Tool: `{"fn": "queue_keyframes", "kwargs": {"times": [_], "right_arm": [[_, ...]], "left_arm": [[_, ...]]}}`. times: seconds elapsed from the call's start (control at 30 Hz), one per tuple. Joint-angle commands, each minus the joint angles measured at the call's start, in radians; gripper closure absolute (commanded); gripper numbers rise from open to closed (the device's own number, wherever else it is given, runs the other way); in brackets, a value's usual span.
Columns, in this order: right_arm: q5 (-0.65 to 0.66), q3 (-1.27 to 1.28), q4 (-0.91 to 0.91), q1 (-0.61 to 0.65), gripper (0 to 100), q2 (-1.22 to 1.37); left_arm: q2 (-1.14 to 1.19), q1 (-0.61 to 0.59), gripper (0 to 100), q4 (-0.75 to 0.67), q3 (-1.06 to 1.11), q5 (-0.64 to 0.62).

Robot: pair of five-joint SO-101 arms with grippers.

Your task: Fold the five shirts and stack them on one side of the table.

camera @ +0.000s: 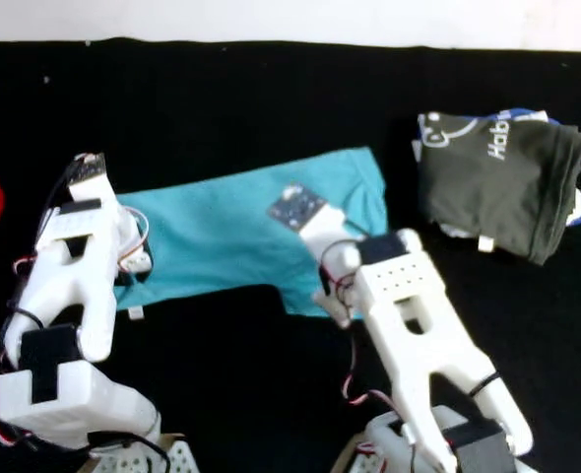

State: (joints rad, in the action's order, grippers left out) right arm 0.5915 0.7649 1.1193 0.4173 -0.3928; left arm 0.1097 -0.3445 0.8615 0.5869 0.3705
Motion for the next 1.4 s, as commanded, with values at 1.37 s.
{"fn": "queue_keyframes", "kwargs": {"times": [1.37], "right_arm": [[0.048, -0.193, -0.223, -0.136, 99.3, 0.32]], "left_arm": [[-0.001, -0.021, 93, -0.026, -0.002, -0.008]]}}
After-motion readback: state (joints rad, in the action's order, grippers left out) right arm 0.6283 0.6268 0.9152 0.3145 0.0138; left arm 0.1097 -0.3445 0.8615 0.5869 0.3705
